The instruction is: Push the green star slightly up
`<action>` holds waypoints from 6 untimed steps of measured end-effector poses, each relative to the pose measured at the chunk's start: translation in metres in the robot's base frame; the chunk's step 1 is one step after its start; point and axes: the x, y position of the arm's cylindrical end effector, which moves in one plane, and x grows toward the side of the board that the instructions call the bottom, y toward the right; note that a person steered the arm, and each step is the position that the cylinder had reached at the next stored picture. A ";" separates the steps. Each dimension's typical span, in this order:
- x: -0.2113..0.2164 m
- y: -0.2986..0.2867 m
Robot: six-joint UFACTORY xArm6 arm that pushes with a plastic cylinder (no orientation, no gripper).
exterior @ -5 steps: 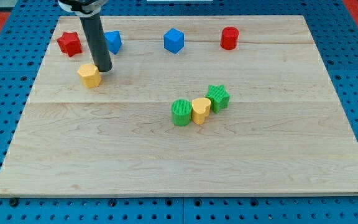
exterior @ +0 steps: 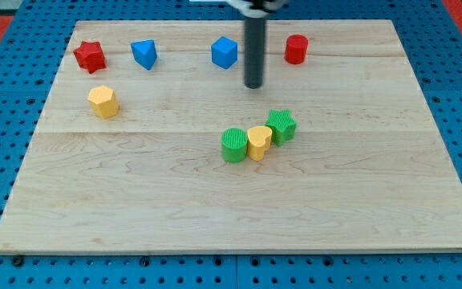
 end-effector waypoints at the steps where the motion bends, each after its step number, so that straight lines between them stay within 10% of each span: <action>1: 0.039 0.044; 3: 0.114 0.057; 6: 0.057 0.058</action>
